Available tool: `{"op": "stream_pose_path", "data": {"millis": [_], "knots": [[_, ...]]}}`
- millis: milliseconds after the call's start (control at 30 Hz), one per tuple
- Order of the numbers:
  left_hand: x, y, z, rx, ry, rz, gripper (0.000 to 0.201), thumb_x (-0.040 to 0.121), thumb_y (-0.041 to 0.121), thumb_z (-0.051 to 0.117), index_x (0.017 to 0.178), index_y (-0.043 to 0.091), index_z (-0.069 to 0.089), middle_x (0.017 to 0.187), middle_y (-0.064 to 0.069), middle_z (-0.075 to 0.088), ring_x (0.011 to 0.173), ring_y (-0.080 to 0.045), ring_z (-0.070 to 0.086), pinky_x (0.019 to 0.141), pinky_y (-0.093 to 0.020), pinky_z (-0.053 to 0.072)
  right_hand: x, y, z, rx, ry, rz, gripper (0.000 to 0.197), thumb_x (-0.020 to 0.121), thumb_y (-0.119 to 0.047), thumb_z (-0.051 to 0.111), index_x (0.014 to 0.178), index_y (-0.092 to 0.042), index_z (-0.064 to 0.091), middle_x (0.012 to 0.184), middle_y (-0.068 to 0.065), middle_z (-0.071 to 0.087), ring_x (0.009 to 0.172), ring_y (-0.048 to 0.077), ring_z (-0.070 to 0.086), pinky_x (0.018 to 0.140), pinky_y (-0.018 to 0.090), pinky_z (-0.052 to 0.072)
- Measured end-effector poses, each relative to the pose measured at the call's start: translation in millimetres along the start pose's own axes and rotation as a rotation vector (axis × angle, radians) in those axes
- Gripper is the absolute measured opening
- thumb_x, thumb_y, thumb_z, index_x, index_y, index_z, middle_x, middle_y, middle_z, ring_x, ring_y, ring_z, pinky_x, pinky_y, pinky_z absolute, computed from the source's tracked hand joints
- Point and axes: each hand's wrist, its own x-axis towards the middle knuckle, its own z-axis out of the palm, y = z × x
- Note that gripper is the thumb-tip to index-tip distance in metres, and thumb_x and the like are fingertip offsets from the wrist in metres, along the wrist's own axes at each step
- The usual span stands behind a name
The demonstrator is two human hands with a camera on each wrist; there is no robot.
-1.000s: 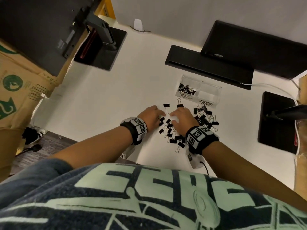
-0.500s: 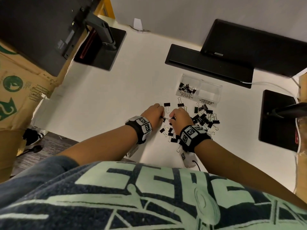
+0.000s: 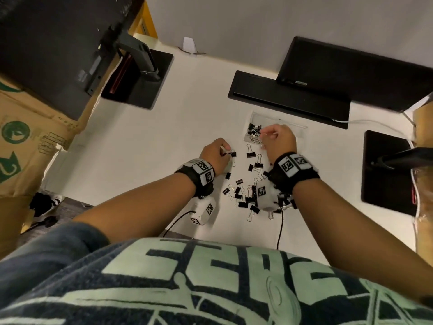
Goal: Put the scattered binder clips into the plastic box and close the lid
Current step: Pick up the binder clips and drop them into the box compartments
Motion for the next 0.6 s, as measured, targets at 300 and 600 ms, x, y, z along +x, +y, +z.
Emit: {"op": "stream_pose_path", "data": {"millis": [300,600], "knots": [[42,68,10,0.161,-0.044,0.166,0.022,0.087,0.002,0.049,0.099,0.012,0.063,0.101,-0.002,0.065,0.092,-0.020,0.062,0.076,-0.022,0.044,25,-14,-12,-0.245,-0.016,0.024,0.034,0.089,0.005,0.045,0.112,-0.012,0.065,0.130,0.007,0.052,0.113,0.023,0.056,0.084,0.023,0.043],[55,79,19,0.415,-0.145,0.298,0.034,0.087,0.004,0.052,0.119,0.011,0.059,0.121,-0.014,0.053,0.105,-0.028,0.057,0.089,-0.031,0.046,-34,13,-2,-0.360,-0.238,-0.098,0.021,0.093,-0.007,0.048,0.102,-0.008,0.067,0.122,0.007,0.059,0.105,0.022,0.061,0.083,0.022,0.043]]}}
